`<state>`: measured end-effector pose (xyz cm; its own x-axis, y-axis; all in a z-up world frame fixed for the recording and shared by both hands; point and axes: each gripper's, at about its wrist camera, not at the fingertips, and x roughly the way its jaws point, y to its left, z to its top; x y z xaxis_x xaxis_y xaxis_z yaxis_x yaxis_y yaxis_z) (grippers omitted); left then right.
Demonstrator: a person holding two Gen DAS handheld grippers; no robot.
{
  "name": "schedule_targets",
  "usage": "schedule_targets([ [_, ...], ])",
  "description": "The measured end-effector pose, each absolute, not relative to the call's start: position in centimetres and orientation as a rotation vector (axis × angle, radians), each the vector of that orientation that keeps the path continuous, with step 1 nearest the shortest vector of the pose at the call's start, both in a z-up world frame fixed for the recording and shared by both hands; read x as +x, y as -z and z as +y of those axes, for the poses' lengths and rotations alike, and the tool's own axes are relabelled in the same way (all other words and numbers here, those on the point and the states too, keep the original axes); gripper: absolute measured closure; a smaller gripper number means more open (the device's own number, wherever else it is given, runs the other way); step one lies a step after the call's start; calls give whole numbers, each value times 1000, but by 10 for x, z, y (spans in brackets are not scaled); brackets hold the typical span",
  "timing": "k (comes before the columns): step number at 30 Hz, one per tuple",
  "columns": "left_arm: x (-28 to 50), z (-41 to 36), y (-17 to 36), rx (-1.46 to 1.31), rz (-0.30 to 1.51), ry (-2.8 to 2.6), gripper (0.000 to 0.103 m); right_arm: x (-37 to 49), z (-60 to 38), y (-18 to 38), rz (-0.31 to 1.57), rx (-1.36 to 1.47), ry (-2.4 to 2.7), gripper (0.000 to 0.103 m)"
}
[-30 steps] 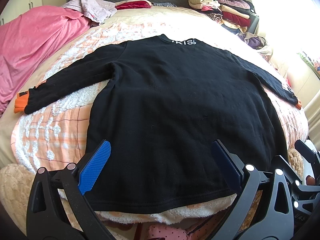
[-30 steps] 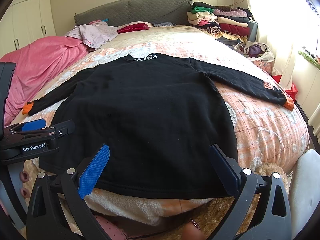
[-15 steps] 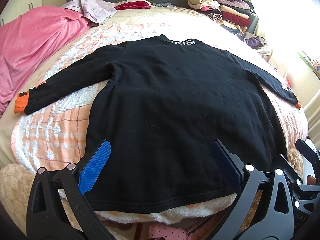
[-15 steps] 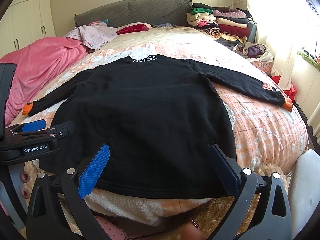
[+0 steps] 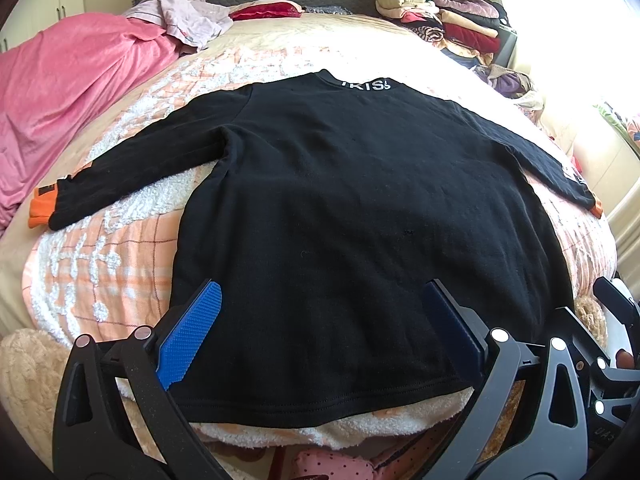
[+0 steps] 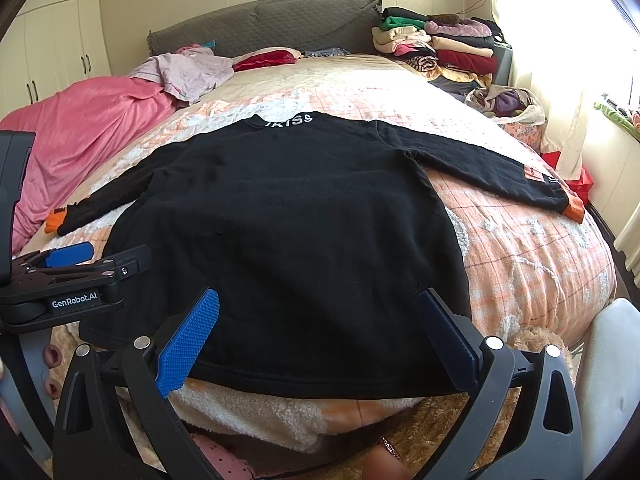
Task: Fold small clothes
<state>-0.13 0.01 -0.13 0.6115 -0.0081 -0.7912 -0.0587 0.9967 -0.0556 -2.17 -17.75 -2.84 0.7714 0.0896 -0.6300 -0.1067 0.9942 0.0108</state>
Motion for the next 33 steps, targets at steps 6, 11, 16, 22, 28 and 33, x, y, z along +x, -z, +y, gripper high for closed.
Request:
schedule_targets([
  [6,0,-1,0,-76,910,-27,8,-18,-179,24,678,-16,-104,4],
  [11,8,-3,-3,-76,912,-26,8,-12,-181,19,671,-17,-102,4],
  [16,19,-7,-7,-75,901,-21,8,-4,-186,16,662,-12,-93,4],
  [22,36,-10,-10,-65,896,-24,8,11,-195,11,655,8,-78,4],
  [28,54,-14,-10,-63,905,-10,8,27,-210,8,662,50,-56,4],
  [33,68,-19,-10,-52,911,-2,8,37,-228,4,657,81,-21,4],
])
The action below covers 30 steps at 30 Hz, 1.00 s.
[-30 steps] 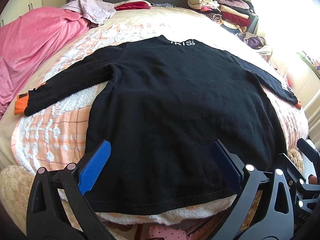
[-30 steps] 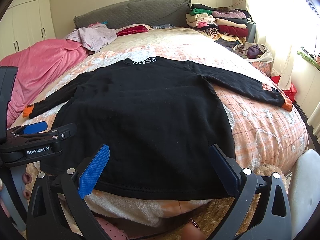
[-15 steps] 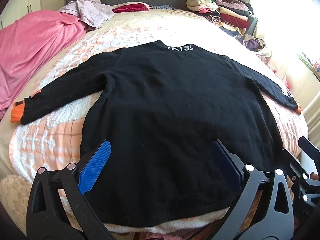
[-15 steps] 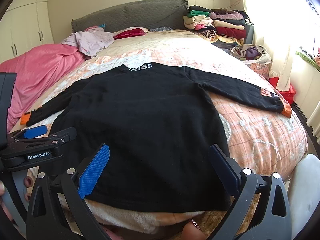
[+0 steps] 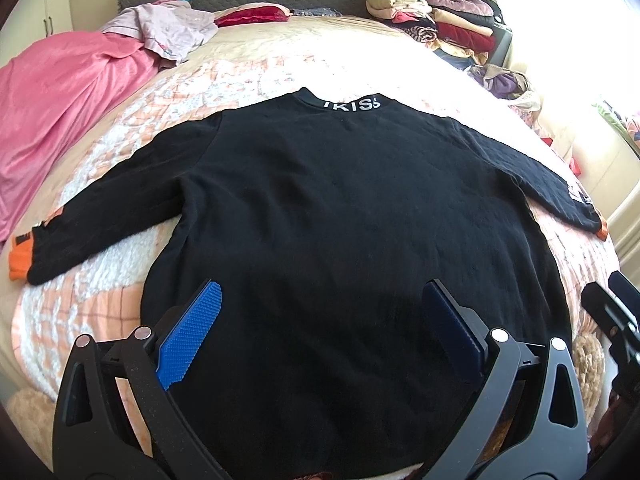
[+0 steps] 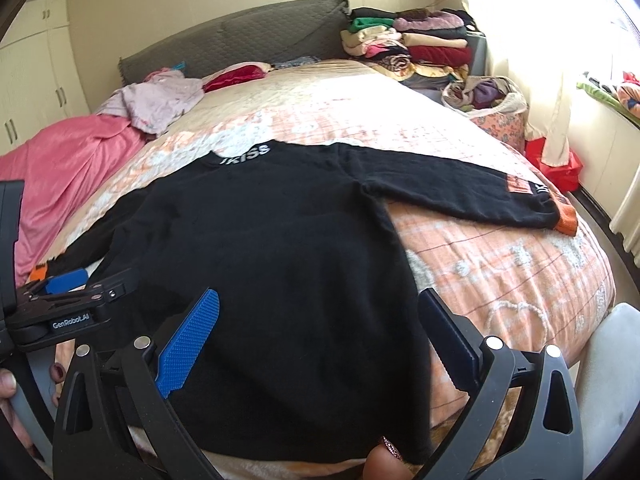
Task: Fold small clothes
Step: 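Move the right tool to the orange sleeve cuff and close on it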
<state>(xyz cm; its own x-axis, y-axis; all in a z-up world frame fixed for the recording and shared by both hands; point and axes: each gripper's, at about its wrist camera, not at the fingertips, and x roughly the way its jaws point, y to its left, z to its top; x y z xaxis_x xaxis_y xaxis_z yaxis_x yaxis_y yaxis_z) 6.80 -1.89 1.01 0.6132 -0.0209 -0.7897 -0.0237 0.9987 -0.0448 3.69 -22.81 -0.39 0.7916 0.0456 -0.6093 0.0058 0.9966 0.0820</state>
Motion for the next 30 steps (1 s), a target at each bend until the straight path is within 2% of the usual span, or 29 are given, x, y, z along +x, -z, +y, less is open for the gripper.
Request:
schedule_targets([
  [15,121,-24,-13,-50,940,31,8,75,-293,1,674,193,92,4],
  [30,187,-38,-13,-23,954,97,8,119,-407,16,688,427,305,4],
])
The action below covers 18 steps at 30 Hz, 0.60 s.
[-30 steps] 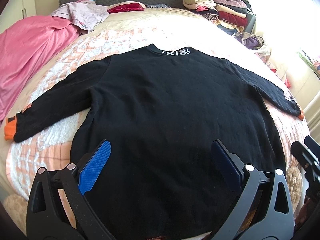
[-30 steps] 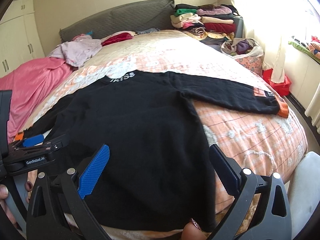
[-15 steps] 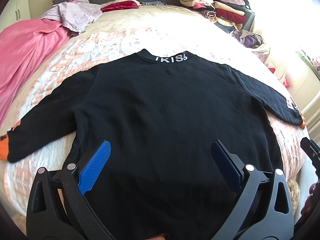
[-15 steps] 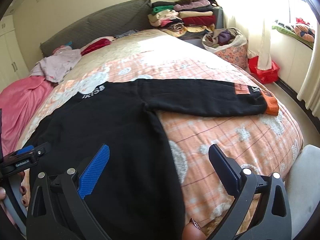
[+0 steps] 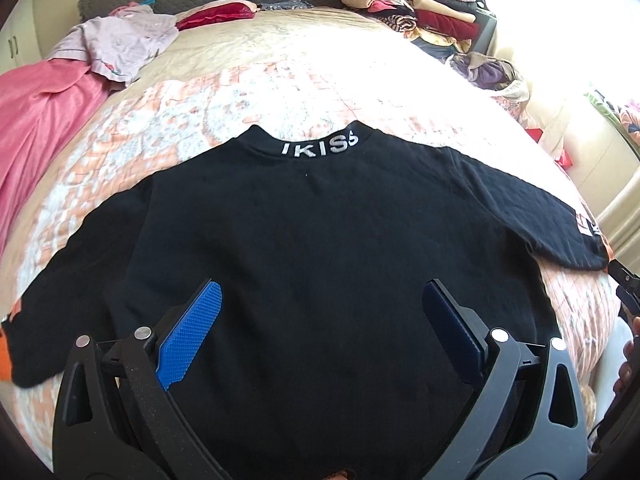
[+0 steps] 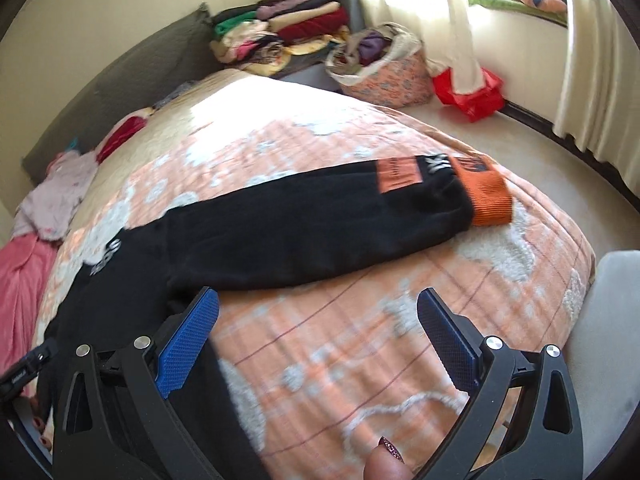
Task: Fold small clothes
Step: 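Move the right tool to the orange sleeve cuff and close on it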
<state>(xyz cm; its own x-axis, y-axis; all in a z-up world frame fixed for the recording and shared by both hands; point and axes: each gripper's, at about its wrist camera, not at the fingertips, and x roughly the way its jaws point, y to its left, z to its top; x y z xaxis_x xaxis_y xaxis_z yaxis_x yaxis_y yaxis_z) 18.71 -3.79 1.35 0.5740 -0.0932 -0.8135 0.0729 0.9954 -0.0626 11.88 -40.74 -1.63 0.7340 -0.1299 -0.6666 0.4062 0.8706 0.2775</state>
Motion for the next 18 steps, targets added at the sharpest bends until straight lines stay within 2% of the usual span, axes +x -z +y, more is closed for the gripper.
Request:
schedule_targets([
  [18,246,-37,-11,-57,962,72,8,185,-527,59,827,682,485,4],
])
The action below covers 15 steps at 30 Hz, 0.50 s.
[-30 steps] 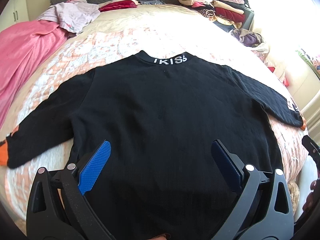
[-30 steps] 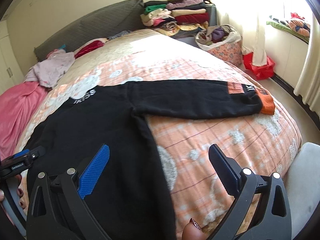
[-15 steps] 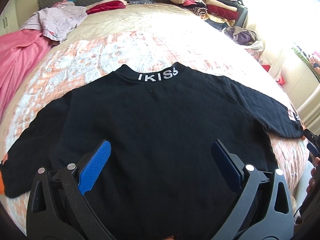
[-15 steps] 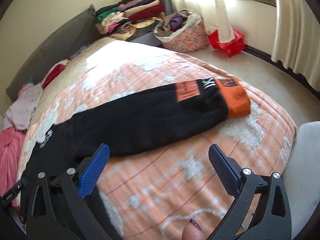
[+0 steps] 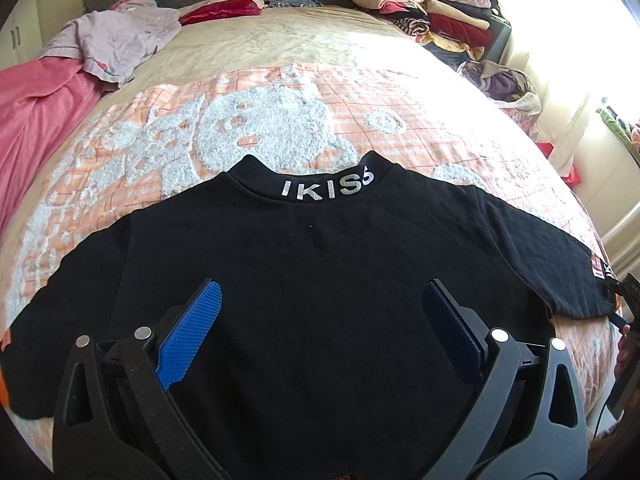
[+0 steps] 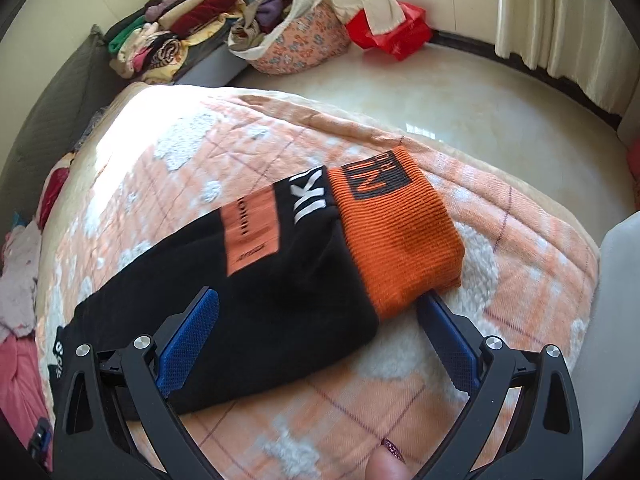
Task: Fold small clothes
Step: 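Move the right tool to the orange sleeve cuff and close on it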
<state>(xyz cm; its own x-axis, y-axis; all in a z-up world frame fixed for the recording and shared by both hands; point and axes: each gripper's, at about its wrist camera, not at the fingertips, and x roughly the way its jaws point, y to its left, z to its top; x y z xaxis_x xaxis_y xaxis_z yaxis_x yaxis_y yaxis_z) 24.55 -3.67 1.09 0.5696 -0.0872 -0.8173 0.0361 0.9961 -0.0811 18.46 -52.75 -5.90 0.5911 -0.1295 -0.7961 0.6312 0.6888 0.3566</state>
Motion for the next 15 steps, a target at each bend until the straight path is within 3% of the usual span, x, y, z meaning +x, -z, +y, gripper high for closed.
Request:
schedule_targets([
  [8,243,-25,-13,-65,957,61,8,205,-548,59,836,773,514,4],
  [15,232,-10,-20,-48,924,39,8,177,-554,62,732,933,539,5],
])
